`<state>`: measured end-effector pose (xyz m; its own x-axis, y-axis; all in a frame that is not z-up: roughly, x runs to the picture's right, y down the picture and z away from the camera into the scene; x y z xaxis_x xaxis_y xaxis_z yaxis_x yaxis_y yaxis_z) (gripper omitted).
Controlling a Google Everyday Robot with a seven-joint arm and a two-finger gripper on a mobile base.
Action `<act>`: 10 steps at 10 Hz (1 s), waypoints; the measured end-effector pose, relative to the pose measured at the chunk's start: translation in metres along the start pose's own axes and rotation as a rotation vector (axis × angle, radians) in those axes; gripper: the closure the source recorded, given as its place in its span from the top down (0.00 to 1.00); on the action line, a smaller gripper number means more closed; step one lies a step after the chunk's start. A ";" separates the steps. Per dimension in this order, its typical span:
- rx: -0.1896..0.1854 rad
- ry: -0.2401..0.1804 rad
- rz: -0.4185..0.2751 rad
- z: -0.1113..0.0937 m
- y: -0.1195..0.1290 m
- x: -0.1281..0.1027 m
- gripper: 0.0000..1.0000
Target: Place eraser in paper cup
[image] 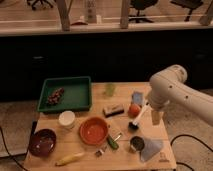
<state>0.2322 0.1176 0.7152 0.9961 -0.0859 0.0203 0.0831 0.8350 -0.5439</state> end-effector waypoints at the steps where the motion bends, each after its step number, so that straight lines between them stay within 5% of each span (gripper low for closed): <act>1: 0.001 -0.005 -0.015 0.003 -0.004 -0.012 0.80; 10: 0.009 -0.057 -0.059 0.033 -0.030 -0.049 0.80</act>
<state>0.1814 0.1147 0.7585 0.9896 -0.1041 0.0996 0.1414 0.8342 -0.5331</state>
